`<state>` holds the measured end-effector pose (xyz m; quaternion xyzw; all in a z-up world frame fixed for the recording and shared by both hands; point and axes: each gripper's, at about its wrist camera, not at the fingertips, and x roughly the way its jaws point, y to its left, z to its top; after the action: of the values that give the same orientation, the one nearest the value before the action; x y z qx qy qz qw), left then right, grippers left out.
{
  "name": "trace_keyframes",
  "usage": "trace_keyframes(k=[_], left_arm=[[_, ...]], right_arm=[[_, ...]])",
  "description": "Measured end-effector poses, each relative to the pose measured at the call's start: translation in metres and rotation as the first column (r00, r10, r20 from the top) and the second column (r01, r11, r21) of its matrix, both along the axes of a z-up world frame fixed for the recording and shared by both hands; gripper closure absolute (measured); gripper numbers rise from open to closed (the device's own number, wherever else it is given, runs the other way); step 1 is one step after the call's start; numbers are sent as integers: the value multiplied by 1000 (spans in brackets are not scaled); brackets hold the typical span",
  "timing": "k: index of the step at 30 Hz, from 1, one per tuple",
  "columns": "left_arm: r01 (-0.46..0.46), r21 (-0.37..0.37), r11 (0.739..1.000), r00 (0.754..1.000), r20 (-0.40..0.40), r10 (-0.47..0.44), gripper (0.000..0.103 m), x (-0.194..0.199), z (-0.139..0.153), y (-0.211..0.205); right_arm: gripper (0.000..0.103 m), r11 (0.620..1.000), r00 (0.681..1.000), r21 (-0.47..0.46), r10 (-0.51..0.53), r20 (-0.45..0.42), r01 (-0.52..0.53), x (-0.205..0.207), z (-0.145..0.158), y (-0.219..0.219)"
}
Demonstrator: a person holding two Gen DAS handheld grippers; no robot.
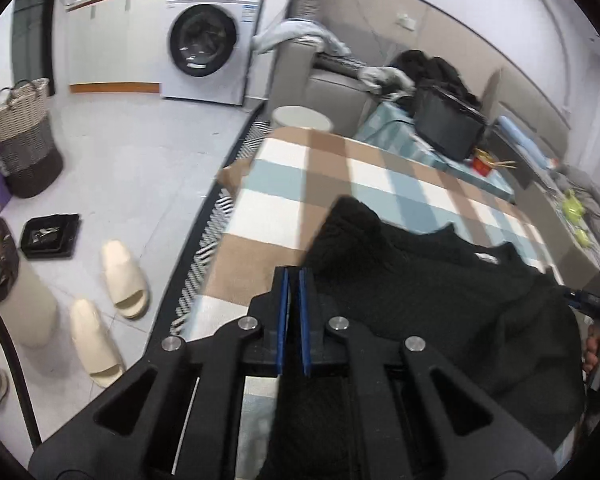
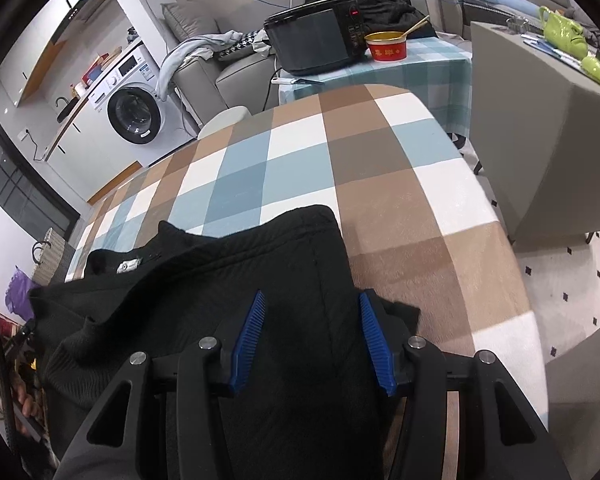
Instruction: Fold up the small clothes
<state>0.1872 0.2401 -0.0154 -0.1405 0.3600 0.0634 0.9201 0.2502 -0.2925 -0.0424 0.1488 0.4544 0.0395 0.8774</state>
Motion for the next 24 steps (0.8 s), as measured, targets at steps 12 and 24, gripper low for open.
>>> trace_keyframes(k=[12,24], left_arm=[[13,11,1000,999,-35,-12,99,-2,-11,2],[78,111,991,994,-84,-69,50,12,-16,-33]], right_arm=[[97,997,973,70,-29,228,13,-31,50,-12],[58,995,991,33,-94,90,91,-35,35,-24]])
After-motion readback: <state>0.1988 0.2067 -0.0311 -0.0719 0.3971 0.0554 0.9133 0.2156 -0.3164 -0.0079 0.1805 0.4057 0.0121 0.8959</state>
